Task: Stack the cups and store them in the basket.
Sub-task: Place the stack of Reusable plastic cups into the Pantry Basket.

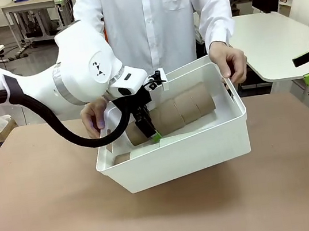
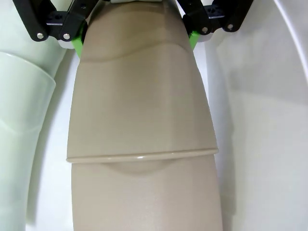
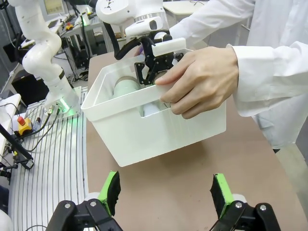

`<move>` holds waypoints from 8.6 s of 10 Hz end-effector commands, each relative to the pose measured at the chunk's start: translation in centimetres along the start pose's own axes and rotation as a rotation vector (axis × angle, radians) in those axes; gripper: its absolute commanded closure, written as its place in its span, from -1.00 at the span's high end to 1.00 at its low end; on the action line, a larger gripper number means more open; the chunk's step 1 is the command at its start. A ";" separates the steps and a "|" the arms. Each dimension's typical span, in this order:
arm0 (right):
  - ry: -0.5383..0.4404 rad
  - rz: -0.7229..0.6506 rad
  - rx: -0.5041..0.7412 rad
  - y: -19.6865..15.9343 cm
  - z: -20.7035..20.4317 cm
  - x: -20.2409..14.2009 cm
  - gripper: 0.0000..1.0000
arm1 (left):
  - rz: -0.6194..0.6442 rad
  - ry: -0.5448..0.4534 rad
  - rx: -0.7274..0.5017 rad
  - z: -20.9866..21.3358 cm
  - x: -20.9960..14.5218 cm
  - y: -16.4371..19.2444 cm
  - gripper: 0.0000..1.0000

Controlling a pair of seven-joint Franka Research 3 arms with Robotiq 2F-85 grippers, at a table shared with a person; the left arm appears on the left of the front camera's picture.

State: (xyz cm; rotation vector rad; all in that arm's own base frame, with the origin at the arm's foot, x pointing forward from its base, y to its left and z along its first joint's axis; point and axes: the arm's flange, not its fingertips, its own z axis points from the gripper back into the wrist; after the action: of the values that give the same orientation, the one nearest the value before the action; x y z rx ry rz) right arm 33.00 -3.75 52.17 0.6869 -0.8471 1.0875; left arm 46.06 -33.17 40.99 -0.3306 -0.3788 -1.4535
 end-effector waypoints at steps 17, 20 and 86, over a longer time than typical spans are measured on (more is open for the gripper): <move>-0.022 0.005 0.001 -0.1 0.0 0.3 1.00 | -0.047 -0.458 0.015 23.7 -16.4 -9.5 1.00; -0.022 0.005 0.001 -0.1 0.0 0.3 1.00 | -0.075 -0.566 0.077 26.2 -20.5 -12.0 1.00; -0.022 0.005 0.001 -0.1 0.0 0.3 1.00 | -0.044 -0.520 0.065 26.9 -20.3 -11.4 1.00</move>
State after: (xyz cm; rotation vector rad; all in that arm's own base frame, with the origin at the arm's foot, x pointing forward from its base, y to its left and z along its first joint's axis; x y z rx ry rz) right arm 33.02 -3.74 52.15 0.6877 -0.8448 1.0874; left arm 31.70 -4.16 55.69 -0.6403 -0.8459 -1.3866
